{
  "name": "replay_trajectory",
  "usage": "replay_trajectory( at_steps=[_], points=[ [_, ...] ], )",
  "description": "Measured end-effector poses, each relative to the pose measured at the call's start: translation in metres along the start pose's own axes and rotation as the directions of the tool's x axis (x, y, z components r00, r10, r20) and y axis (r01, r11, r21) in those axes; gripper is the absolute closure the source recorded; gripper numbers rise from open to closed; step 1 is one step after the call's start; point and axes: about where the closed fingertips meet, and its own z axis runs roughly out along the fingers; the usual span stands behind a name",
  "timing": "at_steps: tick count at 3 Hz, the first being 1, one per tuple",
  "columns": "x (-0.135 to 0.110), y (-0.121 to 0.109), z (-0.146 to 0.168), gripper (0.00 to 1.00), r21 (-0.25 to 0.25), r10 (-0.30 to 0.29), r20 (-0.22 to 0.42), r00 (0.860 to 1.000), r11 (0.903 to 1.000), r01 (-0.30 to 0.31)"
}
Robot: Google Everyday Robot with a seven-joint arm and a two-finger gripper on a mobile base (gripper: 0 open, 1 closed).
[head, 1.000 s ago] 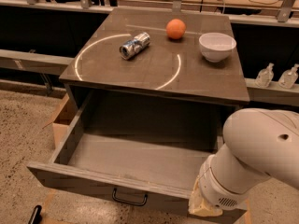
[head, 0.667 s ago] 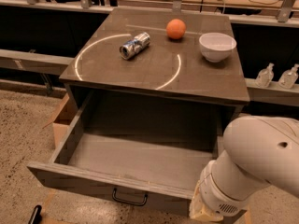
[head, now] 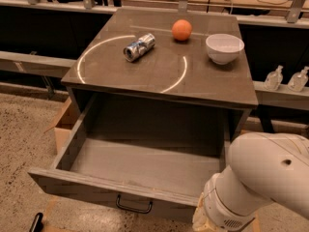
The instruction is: Close top drawer
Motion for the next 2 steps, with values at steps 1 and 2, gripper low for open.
replay_trajectory(
  at_steps=[1,2],
  points=[
    [-0.0013,-0.0050,0.0080,1.00,0.022,-0.029,0.001,1.000,0.9993,0.029],
    [-0.0013,-0.0123,0.0169,1.00,0.043,-0.048,0.000,0.999,0.9979,0.048]
  ],
)
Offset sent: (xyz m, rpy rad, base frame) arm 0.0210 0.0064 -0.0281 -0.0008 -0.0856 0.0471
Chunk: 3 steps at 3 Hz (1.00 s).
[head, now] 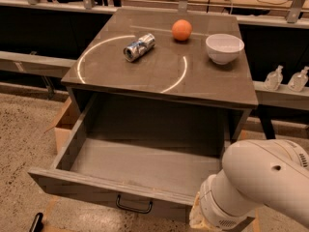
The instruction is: Close top drawer
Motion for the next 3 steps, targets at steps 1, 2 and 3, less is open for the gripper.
replay_trajectory(
  at_steps=[1,2,3],
  points=[
    [-0.002,-0.015,0.001,1.00,0.048,-0.020,-0.003,1.000,0.9986,0.020],
    [-0.006,-0.040,-0.005,1.00,0.113,-0.044,-0.008,0.999,0.9926,0.045],
    [-0.012,-0.069,-0.012,1.00,0.180,-0.067,-0.015,0.998,0.9812,0.068]
  ],
)
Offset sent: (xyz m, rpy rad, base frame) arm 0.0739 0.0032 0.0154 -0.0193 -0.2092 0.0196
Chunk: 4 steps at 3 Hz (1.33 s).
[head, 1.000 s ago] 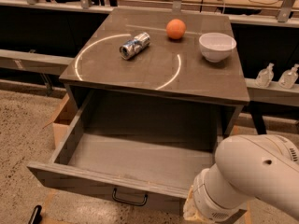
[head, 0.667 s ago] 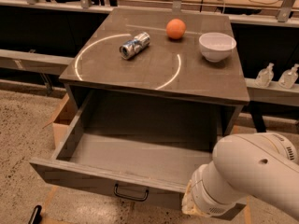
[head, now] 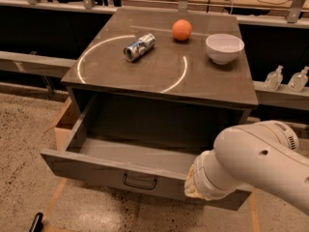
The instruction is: Close top drawer
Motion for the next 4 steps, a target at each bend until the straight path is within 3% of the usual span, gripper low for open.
replay_trajectory(
  at_steps=[1,3,4],
  points=[
    [-0.004,-0.053,0.003,1.00,0.088,-0.023,-0.016,1.000,0.9958,0.024],
    [-0.008,-0.043,-0.004,1.00,0.081,-0.019,0.004,1.000,0.9965,0.019],
    [-0.011,-0.040,-0.009,1.00,0.133,-0.050,-0.004,0.999,0.9898,0.050]
  ],
)
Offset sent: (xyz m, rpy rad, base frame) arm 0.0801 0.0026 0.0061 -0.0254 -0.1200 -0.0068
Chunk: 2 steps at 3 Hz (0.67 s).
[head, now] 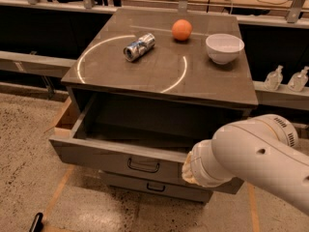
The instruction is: Close top drawer
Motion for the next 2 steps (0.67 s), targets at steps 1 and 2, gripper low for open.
replay_trajectory(
  at_steps=[1,2],
  points=[
    [-0.0045,-0.0064,-0.0027,1.00,0.078,-0.033,0.011,0.999,0.9965,0.032],
    [-0.0039,-0.0027,-0.0021,1.00,0.092,-0.025,0.022,0.999,0.9955,0.023]
  ],
)
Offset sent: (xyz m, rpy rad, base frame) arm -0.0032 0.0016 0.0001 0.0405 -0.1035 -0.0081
